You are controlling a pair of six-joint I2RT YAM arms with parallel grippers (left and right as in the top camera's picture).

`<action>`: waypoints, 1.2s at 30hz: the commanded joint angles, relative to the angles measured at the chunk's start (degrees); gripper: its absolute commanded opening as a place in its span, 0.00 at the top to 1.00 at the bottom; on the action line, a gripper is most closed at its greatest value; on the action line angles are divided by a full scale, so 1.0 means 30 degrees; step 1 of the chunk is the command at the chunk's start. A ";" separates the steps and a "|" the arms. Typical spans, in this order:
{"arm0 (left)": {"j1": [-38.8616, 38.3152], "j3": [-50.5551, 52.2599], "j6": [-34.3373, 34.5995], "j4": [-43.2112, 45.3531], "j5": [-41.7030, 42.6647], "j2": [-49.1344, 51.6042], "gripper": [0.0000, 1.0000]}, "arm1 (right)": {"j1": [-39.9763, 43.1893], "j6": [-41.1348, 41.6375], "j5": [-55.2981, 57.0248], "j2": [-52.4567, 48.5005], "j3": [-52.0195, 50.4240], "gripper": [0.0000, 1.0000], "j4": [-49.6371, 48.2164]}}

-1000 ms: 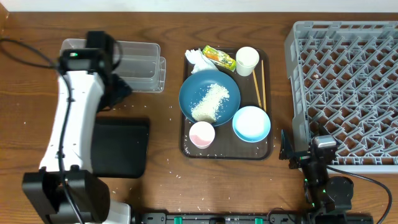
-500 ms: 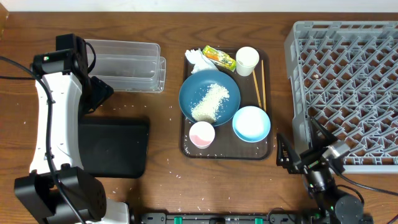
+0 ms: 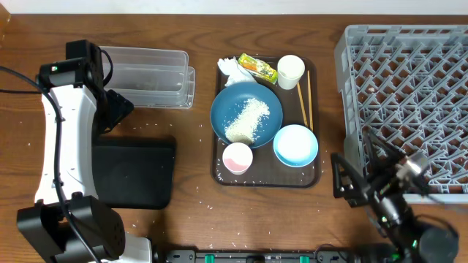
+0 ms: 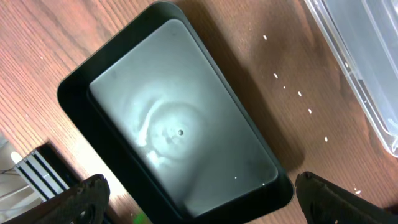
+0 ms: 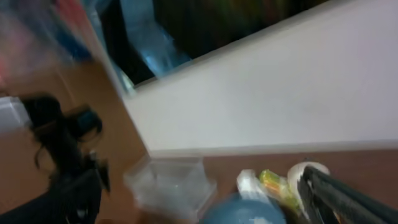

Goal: Sort waste into correct bins and load items into the dishwasher rack
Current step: 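Reach the right gripper to the light blue bowl on the tray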

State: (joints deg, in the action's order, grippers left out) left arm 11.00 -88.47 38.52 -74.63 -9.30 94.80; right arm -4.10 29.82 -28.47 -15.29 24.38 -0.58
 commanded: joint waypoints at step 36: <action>0.0073 0.0044 -0.0117 -0.0102 -0.0102 -0.0313 0.02 | -0.8393 -0.8714 0.5289 -2.6155 1.4302 0.20 1.7719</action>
State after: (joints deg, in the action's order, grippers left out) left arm 11.00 -88.47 38.54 -74.61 -9.32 94.80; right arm -28.86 3.38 -12.21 -92.31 66.28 53.45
